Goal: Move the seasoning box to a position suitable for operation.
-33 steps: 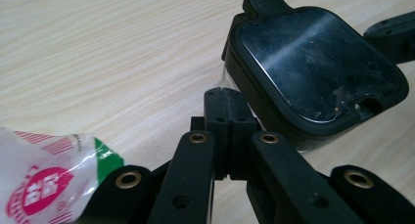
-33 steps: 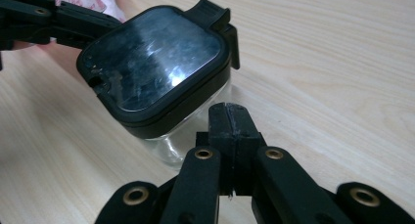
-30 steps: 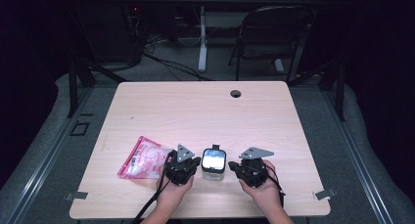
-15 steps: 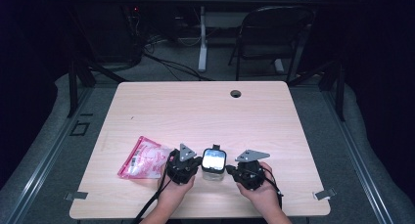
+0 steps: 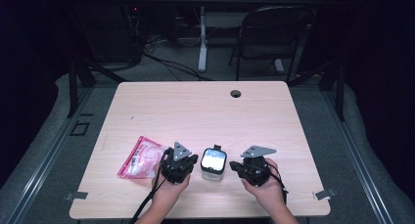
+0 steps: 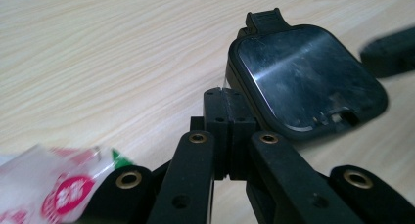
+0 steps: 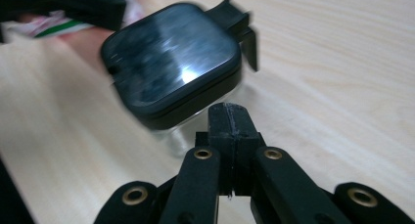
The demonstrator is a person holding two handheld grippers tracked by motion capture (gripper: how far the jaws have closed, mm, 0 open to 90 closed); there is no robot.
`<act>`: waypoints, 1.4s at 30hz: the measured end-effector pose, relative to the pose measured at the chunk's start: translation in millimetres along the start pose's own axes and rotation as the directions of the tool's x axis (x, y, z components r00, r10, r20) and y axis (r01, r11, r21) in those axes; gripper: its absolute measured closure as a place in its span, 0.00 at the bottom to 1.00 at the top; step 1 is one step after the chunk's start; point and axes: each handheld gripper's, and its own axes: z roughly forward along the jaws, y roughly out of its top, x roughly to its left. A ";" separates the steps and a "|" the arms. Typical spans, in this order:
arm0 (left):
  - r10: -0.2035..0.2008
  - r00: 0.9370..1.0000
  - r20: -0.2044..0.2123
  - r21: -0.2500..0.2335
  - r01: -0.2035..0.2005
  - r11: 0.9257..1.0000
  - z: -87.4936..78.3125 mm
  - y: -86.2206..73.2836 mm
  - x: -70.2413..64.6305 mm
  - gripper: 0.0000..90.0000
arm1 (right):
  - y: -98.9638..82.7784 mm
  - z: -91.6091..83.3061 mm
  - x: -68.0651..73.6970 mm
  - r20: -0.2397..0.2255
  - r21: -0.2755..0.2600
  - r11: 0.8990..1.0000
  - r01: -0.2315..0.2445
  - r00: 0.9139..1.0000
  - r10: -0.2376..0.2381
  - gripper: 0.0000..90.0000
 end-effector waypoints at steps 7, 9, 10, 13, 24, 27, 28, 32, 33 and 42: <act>0.016 0.999 0.035 0.033 -0.017 0.999 -9.4 -16.7 -12.2 1.00 | 16.2 15.9 -12.8 0.034 -0.002 1.000 -0.018 0.999 0.018 1.00; 0.020 0.999 0.040 0.044 -0.022 0.999 -5.9 -19.6 -17.5 1.00 | 20.8 20.6 -15.4 0.029 -0.006 0.999 -0.032 0.999 0.032 1.00; 0.023 0.999 0.045 0.046 -0.025 0.999 -3.5 -21.1 -19.8 1.00 | 23.0 22.5 -16.4 0.025 -0.012 0.999 -0.039 0.999 0.040 1.00; 0.037 0.998 0.052 0.063 -0.040 0.997 2.5 -24.0 -26.6 1.00 | 28.9 26.8 -18.3 0.013 -0.026 0.998 -0.059 0.998 0.060 1.00; 0.030 0.998 0.051 0.068 -0.033 0.997 9.1 -24.2 -30.1 1.00 | 32.5 34.9 -16.9 -0.010 -0.018 0.997 -0.069 0.998 0.069 1.00; 0.025 0.999 0.038 0.068 -0.028 0.997 9.0 -23.7 -27.3 1.00 | 31.7 33.0 -15.7 -0.010 -0.009 0.998 -0.068 0.998 0.068 1.00; 0.017 0.999 0.031 0.064 -0.019 0.998 9.2 -23.9 -26.6 1.00 | 31.4 32.6 -14.8 -0.009 -0.010 0.998 -0.061 0.998 0.061 1.00; 0.011 1.000 0.020 0.060 -0.013 0.998 9.3 -23.5 -22.6 1.00 | 29.3 29.1 -9.1 -0.009 0.004 0.999 -0.035 0.999 0.035 1.00; 0.015 1.000 0.007 0.059 -0.016 0.998 9.3 -23.3 -21.6 1.00 | 28.4 28.4 -7.9 -0.011 0.004 0.999 -0.035 0.999 0.035 1.00; 0.014 1.000 0.003 0.062 -0.014 0.998 11.4 -22.0 -19.2 1.00 | 15.2 17.3 2.8 -0.010 0.011 0.999 -0.035 0.999 0.036 1.00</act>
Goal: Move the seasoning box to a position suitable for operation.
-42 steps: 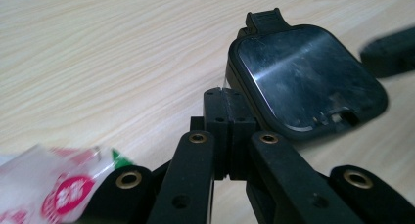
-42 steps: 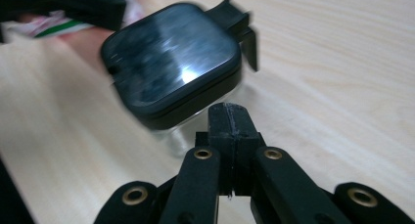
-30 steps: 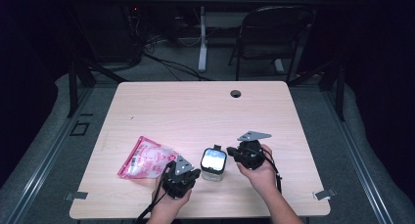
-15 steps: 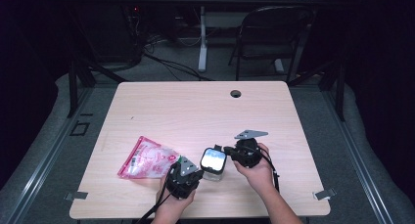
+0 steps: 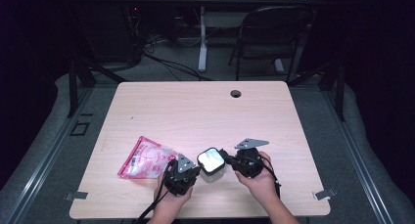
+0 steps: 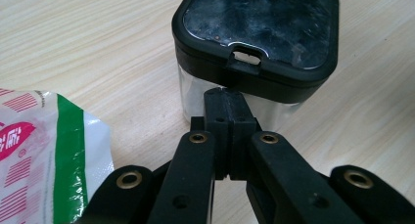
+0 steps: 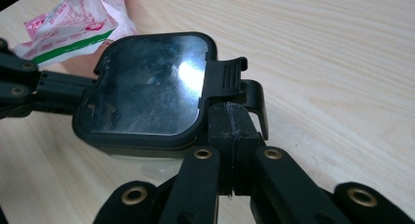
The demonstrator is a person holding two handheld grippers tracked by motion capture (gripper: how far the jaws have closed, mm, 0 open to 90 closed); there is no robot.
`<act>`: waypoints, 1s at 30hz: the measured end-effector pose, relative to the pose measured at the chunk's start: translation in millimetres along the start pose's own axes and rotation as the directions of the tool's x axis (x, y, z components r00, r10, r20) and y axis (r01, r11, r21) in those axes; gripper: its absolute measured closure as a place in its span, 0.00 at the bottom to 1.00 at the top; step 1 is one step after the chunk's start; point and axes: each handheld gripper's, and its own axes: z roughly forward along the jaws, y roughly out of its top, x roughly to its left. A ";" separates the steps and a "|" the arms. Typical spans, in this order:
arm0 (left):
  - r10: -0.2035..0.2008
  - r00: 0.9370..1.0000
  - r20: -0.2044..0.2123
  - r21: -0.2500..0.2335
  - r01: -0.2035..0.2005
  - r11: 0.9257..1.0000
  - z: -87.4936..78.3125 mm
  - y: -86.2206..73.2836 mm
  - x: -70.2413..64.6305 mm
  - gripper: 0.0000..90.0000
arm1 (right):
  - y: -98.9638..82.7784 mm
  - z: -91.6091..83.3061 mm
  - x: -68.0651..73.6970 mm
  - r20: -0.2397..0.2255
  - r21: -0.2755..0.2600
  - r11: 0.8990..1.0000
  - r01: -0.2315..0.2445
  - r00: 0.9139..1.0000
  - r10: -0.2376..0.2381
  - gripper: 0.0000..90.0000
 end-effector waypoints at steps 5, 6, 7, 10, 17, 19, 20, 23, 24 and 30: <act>0.001 1.000 -0.013 0.004 -0.001 1.000 -0.6 0.5 1.8 1.00 | -5.3 -5.6 6.3 -0.015 0.013 1.000 0.022 1.000 -0.022 1.00; -0.001 1.000 -0.012 -0.002 0.001 1.000 -1.1 0.6 1.6 1.00 | -6.0 -7.4 7.1 -0.014 0.018 0.999 0.038 0.999 -0.038 1.00; 0.002 1.000 -0.011 -0.003 -0.002 1.000 -1.9 0.6 1.5 1.00 | -6.5 -9.5 7.2 -0.018 0.020 0.998 0.053 0.998 -0.053 1.00; 0.006 1.000 -0.016 -0.003 -0.006 1.000 -3.6 1.4 1.0 1.00 | -6.7 -14.1 4.9 0.007 -0.001 0.999 0.054 0.999 -0.054 1.00; 0.007 1.000 -0.017 -0.009 -0.007 1.000 -8.5 1.6 1.8 0.98 | -6.0 -8.6 -2.8 0.058 0.031 0.995 0.098 0.993 -0.100 0.85; 0.004 1.000 -0.016 -0.011 -0.004 1.000 -10.1 2.0 2.5 0.98 | -6.7 -4.2 -2.7 0.065 0.048 0.993 0.111 0.991 -0.114 0.82; 0.004 1.000 -0.016 -0.013 -0.005 1.000 -10.3 2.1 2.6 0.98 | -7.3 -1.8 -2.8 0.063 0.057 0.992 0.115 0.991 -0.119 0.81; 0.008 1.000 -0.017 -0.015 -0.008 1.000 -12.6 2.8 3.5 0.98 | -8.6 4.5 -2.6 0.078 0.077 0.990 0.120 0.989 -0.126 0.77; 0.009 1.000 -0.016 -0.013 -0.010 1.000 -13.0 3.2 3.9 0.98 | -8.5 6.0 -2.2 0.075 0.074 0.991 0.111 0.990 -0.117 0.77; 0.004 1.000 -0.013 -0.017 -0.004 1.000 -12.8 5.6 4.0 0.98 | -8.5 19.9 -7.8 0.093 0.091 0.992 0.085 0.991 -0.093 0.81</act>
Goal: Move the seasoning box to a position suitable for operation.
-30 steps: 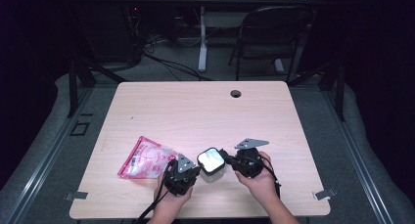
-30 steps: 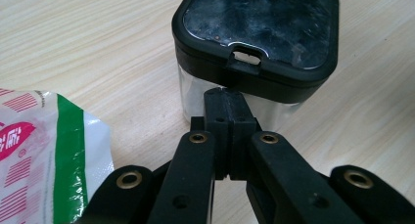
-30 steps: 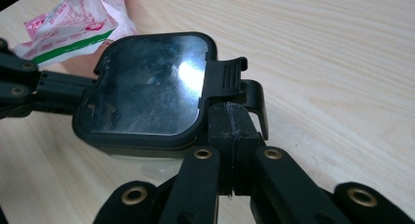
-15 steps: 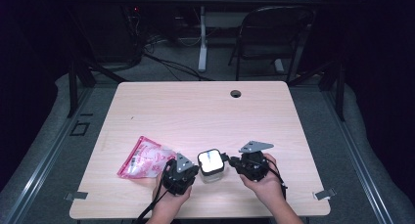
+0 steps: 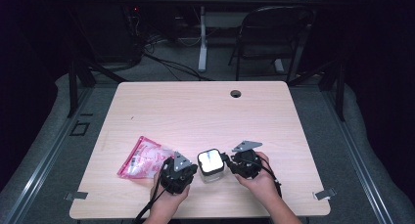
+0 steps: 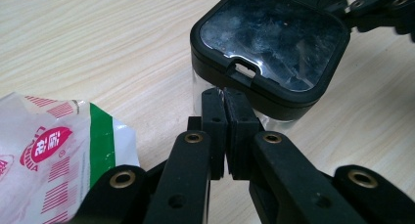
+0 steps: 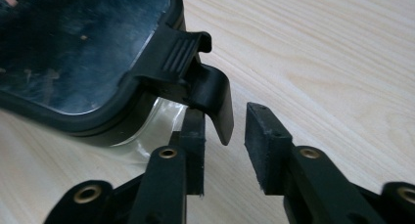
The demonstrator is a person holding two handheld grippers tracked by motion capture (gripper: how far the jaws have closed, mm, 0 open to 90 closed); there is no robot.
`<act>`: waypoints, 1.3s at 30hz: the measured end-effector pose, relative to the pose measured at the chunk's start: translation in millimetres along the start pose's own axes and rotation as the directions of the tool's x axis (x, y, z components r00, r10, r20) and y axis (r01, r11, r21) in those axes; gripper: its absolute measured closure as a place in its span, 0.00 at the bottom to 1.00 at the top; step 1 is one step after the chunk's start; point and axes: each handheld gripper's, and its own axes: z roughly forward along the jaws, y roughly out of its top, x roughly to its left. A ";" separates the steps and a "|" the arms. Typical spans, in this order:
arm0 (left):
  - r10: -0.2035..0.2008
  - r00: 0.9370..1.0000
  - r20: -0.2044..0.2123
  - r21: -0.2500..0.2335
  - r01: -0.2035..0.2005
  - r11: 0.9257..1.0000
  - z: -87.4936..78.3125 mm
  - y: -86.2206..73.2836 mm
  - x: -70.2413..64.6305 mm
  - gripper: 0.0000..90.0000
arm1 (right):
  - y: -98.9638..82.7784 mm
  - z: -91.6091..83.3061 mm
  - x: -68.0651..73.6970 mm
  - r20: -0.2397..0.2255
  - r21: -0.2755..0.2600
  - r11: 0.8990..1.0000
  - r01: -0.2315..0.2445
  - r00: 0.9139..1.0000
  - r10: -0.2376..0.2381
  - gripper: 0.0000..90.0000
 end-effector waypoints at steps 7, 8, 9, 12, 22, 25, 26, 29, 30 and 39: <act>0.013 1.000 0.001 0.019 -0.013 1.000 4.4 3.0 -1.2 0.99 | 0.4 3.0 7.2 0.040 0.008 1.000 0.018 0.999 -0.019 0.90; 0.017 1.000 -0.002 0.020 -0.017 1.000 4.6 3.2 -1.0 0.99 | -0.2 2.2 8.9 0.055 0.014 1.000 0.024 0.998 -0.024 0.90; 0.017 1.000 0.001 0.020 -0.017 1.000 4.7 3.3 -0.4 0.99 | -1.5 -0.3 11.9 0.070 0.026 0.999 0.022 0.997 -0.024 0.90; 0.015 1.000 0.005 0.020 -0.015 1.000 5.6 3.2 0.2 1.00 | -3.7 -2.1 14.9 0.070 0.021 1.000 0.018 0.997 -0.020 0.89; 0.012 1.000 0.005 0.032 -0.012 0.999 7.1 4.5 4.2 1.00 | -13.4 -13.8 23.5 0.053 0.038 0.999 -0.006 0.999 0.004 0.86; 0.012 1.000 0.004 0.035 -0.012 0.999 7.5 4.9 5.1 1.00 | -13.3 -14.8 23.5 0.039 0.044 0.998 -0.035 0.999 0.033 0.85; 0.012 1.000 0.005 0.036 -0.012 0.999 7.5 5.0 5.4 1.00 | -13.1 -15.2 23.3 0.033 0.049 0.998 -0.044 0.999 0.043 0.85; 0.015 1.000 0.008 0.034 -0.015 0.999 8.0 5.4 6.3 1.00 | -12.8 -16.4 22.9 0.020 0.059 0.997 -0.050 0.999 0.049 0.85; 0.015 1.000 0.004 0.033 -0.015 0.999 8.1 5.5 6.5 0.99 | -12.8 -17.1 22.3 0.018 0.064 0.997 -0.049 0.999 0.048 0.84; -0.012 1.000 0.012 0.024 0.012 1.000 -5.3 8.5 15.9 0.94 | -3.9 -38.1 16.0 -0.054 0.096 0.989 -0.113 0.992 0.118 0.85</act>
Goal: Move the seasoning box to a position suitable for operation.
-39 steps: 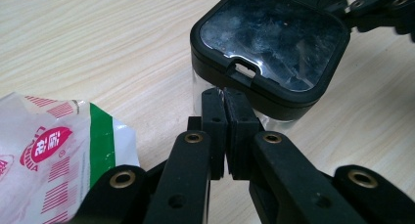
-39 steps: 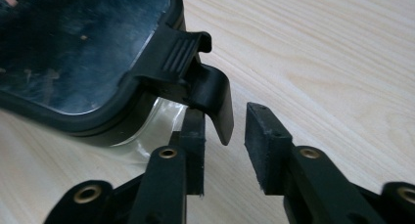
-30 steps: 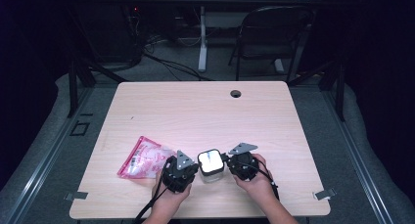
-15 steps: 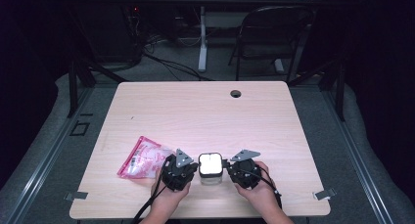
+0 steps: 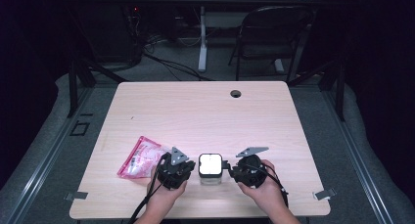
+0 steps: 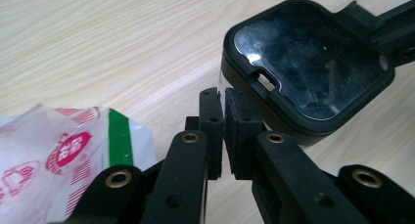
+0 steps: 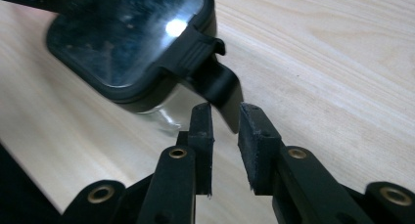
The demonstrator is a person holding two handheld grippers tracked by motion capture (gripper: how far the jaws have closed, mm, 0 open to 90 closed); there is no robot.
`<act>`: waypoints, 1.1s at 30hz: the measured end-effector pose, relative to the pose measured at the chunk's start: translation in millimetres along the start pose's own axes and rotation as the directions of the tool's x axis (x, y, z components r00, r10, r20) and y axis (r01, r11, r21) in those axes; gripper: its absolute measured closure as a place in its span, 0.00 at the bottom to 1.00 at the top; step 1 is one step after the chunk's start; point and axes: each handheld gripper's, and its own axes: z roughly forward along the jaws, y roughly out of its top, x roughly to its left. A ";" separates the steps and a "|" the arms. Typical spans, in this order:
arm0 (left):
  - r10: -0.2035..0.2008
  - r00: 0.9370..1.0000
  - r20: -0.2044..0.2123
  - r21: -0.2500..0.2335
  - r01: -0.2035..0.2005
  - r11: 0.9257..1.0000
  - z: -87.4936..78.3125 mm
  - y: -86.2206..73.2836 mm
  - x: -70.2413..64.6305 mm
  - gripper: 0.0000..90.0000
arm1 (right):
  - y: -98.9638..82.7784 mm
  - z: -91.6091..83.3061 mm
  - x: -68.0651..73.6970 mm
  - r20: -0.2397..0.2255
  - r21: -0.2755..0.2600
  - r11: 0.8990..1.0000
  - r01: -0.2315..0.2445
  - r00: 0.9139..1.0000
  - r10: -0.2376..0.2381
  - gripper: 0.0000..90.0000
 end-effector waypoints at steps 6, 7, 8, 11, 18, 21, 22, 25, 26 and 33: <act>-0.005 1.000 0.018 -0.009 0.005 1.000 -8.1 3.4 0.6 0.90 | 11.8 -16.7 4.8 0.011 -0.038 0.999 0.024 1.000 -0.024 0.89; 0.000 1.000 0.022 -0.005 0.000 1.000 -8.9 4.0 0.3 0.90 | 14.0 -18.2 4.9 0.019 -0.047 0.999 0.024 1.000 -0.023 0.90; 0.007 1.000 0.023 -0.003 -0.007 1.000 -9.2 4.4 -0.2 0.90 | 16.4 -19.3 4.9 0.016 -0.058 0.998 0.019 1.000 -0.018 0.91; 0.019 1.000 0.023 0.002 -0.019 1.000 -8.2 5.1 -1.9 0.93 | 23.0 -21.0 5.3 0.014 -0.088 0.996 0.007 1.000 -0.006 0.93; 0.039 0.999 0.027 0.020 -0.040 0.999 -3.4 2.3 -5.0 0.99 | 30.9 -11.9 10.6 0.020 -0.109 0.994 0.019 1.000 -0.017 0.97; 0.044 0.998 0.037 0.031 -0.045 0.998 -2.2 0.6 -7.6 1.00 | 30.3 -8.3 10.7 0.020 -0.106 0.994 0.023 1.000 -0.021 0.99; 0.052 0.998 0.036 0.032 -0.053 0.998 -1.7 0.0 -8.5 1.00 | 30.1 -8.2 10.6 0.020 -0.107 0.994 0.023 1.000 -0.021 1.00; 0.062 0.997 0.047 0.040 -0.064 0.997 -0.8 -1.4 -11.9 1.00 | 29.5 -8.7 10.5 0.024 -0.107 0.994 0.026 0.999 -0.024 1.00; 0.068 0.997 0.047 0.043 -0.070 0.997 -0.8 -1.7 -12.9 1.00 | 29.2 -8.6 10.5 0.022 -0.111 0.994 0.023 1.000 -0.020 1.00; 0.069 0.996 0.054 0.056 -0.072 0.996 0.0 -4.7 -14.8 1.00 | 27.6 -8.6 10.4 0.018 -0.120 0.993 0.018 1.000 -0.016 1.00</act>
